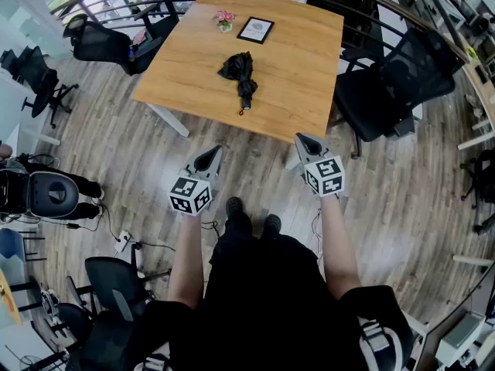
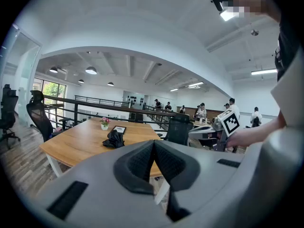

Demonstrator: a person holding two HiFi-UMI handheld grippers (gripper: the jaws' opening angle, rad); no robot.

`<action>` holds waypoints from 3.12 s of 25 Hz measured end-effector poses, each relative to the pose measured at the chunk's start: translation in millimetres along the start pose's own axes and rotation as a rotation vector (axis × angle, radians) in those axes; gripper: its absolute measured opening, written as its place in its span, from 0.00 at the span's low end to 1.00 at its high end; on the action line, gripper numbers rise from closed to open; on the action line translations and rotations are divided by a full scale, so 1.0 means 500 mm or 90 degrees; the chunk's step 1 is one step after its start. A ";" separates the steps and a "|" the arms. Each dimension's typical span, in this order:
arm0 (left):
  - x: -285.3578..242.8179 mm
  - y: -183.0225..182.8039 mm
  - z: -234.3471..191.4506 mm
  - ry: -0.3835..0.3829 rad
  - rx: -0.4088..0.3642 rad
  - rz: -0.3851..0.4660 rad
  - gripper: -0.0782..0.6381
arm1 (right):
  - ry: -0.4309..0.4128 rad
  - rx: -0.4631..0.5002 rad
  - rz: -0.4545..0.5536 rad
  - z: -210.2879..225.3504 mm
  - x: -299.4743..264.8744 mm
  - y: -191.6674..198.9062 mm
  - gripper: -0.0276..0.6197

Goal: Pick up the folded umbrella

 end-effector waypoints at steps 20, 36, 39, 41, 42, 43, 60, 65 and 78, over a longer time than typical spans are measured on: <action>-0.018 0.012 0.038 0.001 -0.005 -0.011 0.14 | -0.003 -0.007 -0.012 0.017 0.022 0.025 0.06; -0.023 0.003 0.008 -0.014 -0.028 -0.010 0.14 | -0.018 -0.005 0.002 0.002 0.001 0.016 0.12; -0.028 -0.003 0.002 -0.018 -0.034 -0.004 0.15 | -0.020 -0.007 0.012 0.001 -0.006 0.010 0.26; -0.034 -0.005 -0.003 -0.015 -0.030 -0.002 0.22 | -0.015 -0.011 0.014 0.003 -0.011 0.010 0.40; -0.037 -0.005 -0.006 -0.013 -0.028 -0.002 0.31 | -0.012 -0.012 0.012 0.003 -0.014 0.011 0.46; -0.038 -0.005 -0.010 -0.013 -0.026 -0.002 0.35 | -0.010 -0.013 0.010 0.003 -0.017 0.012 0.48; -0.059 -0.012 -0.112 0.009 0.006 -0.002 0.49 | 0.016 -0.029 -0.016 -0.011 -0.095 0.005 0.61; -0.070 -0.024 -0.176 0.008 0.013 0.002 0.49 | 0.028 -0.033 -0.016 -0.020 -0.142 -0.021 0.61; -0.099 -0.045 -0.333 0.046 0.020 0.003 0.49 | 0.074 -0.055 -0.008 -0.067 -0.255 -0.059 0.60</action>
Point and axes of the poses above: the fingertips, and each gripper's own axes: x backward along the fingers, z to its right, y out of its underside, the point moved 8 cm from there along x, backward along the fingers
